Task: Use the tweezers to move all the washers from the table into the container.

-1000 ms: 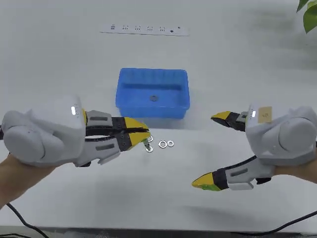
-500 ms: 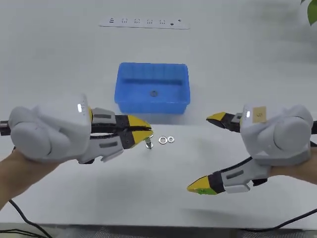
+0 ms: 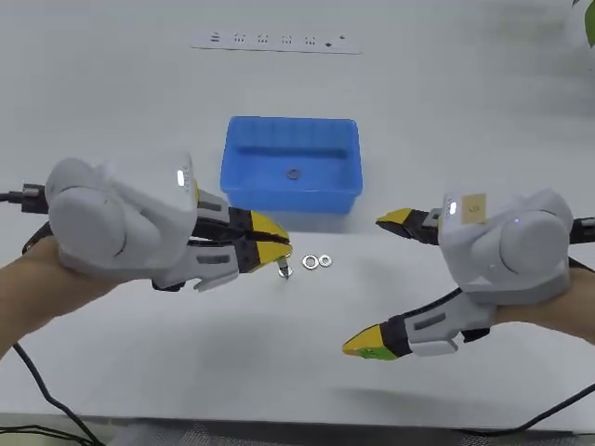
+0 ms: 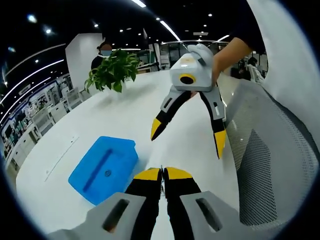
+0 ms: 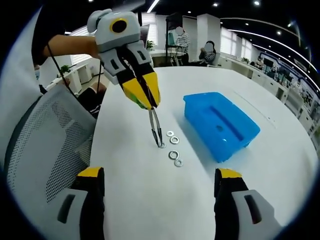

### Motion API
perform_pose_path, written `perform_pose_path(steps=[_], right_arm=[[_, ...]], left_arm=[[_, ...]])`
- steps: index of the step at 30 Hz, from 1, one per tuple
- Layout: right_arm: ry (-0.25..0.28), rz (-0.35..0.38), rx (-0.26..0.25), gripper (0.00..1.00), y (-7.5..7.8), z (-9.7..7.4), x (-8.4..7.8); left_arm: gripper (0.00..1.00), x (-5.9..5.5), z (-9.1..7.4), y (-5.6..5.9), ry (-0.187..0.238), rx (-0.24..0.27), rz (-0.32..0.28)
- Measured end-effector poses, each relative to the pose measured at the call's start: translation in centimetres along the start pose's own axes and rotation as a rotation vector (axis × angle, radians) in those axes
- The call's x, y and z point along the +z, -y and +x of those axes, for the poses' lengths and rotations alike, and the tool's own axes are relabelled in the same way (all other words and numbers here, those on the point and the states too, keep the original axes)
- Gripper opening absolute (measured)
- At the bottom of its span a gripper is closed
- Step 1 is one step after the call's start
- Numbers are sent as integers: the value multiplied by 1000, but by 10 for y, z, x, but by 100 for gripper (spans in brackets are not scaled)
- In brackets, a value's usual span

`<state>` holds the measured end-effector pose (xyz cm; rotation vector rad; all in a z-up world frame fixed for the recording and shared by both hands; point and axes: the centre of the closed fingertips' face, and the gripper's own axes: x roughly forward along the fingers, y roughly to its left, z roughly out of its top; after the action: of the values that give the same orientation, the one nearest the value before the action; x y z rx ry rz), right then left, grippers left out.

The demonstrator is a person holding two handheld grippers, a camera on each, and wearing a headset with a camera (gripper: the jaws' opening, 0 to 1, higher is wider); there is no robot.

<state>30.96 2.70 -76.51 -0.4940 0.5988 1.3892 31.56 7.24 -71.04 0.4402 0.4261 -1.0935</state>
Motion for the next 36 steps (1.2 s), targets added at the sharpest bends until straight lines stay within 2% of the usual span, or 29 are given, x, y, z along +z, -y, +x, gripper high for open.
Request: perform_pose_path(steps=[4,6,10,13,19,20,23,24,25,31,36], right_arm=[[7,-22,9,86,-1,8,9],[11,-35,6,82,-1,12,13],[22,-33,38,77,-6,23,20],[21,-58,43,71,-5,32,23],[54,-53,67,58,2,46,37],[60,-54,76,55,3,48,40],[68,-67,102,39,2,54,44],[60,-80,113,31,1,56,44],[56,-80,121,28,0,57,44],[45,-84,172,22,-5,67,43],[29,-106,181,20,-6,71,42]], left_arm=[[6,0,1,-3,-6,3,-20],[6,-1,1,-3,-18,1,-3],[6,-1,2,-1,-14,-7,-9],[6,-1,3,-1,-13,-8,-14],[6,-4,3,-4,-25,-10,-10],[6,-4,3,-5,-25,-11,-12],[6,-4,3,-5,-25,-13,-12],[6,-4,3,-4,-26,-13,-12],[6,-5,3,-4,-28,-14,-11],[6,-6,2,-4,-33,-16,-11],[7,-6,4,-1,-30,-21,-14]])
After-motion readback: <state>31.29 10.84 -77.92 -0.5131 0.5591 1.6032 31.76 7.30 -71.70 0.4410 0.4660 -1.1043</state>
